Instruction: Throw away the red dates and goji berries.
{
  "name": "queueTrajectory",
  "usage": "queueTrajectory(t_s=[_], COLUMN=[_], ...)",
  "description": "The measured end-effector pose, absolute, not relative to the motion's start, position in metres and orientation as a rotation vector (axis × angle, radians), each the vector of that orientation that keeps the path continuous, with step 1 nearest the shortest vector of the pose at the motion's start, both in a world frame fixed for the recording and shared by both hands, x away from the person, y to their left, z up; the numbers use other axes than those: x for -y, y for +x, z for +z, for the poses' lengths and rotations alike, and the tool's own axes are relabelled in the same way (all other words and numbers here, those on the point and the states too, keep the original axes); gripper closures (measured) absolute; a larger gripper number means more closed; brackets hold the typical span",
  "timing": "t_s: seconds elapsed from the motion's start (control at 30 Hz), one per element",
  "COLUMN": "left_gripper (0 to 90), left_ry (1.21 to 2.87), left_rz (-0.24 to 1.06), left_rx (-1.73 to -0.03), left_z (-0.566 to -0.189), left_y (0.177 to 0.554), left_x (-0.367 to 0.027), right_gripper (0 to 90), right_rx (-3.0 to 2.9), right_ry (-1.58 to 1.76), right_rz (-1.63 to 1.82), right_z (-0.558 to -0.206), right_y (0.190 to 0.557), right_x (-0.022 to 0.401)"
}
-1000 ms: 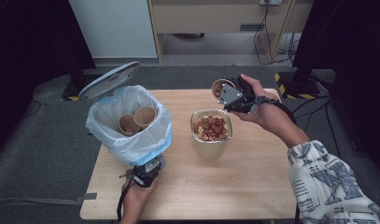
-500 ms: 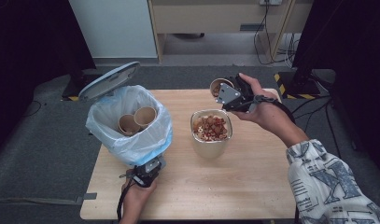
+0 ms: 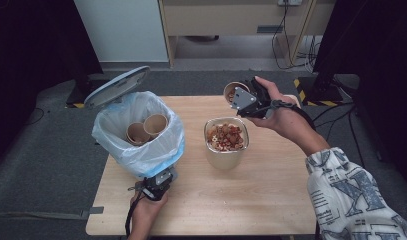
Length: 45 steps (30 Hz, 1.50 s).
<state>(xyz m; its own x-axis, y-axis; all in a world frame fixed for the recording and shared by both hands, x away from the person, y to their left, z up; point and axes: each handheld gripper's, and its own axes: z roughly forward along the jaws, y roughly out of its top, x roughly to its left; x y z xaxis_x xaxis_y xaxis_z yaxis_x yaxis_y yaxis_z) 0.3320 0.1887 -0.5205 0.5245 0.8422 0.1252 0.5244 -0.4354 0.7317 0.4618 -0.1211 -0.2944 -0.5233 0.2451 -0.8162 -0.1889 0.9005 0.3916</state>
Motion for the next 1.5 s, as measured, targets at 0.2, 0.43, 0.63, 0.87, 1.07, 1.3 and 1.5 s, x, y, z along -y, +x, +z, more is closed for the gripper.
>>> queueTrajectory(t_s=[0.2, 0.43, 0.63, 0.87, 1.07, 1.3, 1.5], left_gripper=[89.2, 89.2, 89.2, 89.2, 89.2, 89.2, 89.2], left_ry=[2.126, 2.128, 2.132, 2.13, 2.13, 2.13, 2.13], left_rz=[0.642, 0.641, 0.64, 0.641, 0.641, 0.64, 0.64], left_rx=[-1.107, -1.109, -1.104, -1.106, -1.106, -1.107, -1.108], left_z=[-0.521, -0.52, -0.52, -0.52, -0.52, -0.52, -0.52], left_y=[0.332, 0.332, 0.332, 0.332, 0.332, 0.332, 0.332], left_x=[-0.189, -0.189, -0.189, -0.189, -0.189, -0.189, -0.188], right_gripper=[37.1, 37.1, 37.1, 37.2, 37.2, 37.1, 37.1], right_rx=[-2.043, -2.032, -2.025, -1.992, -1.977, -1.982, -1.982], right_ry=[0.039, 0.042, 0.039, -0.025, -0.049, -0.036, -0.03], right_rz=[0.533, 0.542, 0.534, 0.427, 0.391, 0.404, 0.417], right_z=[-0.289, -0.281, -0.277, -0.276, -0.277, -0.277, -0.275], right_y=[0.462, 0.462, 0.461, 0.458, 0.457, 0.458, 0.457], right_x=[0.122, 0.123, 0.123, 0.122, 0.122, 0.123, 0.124])
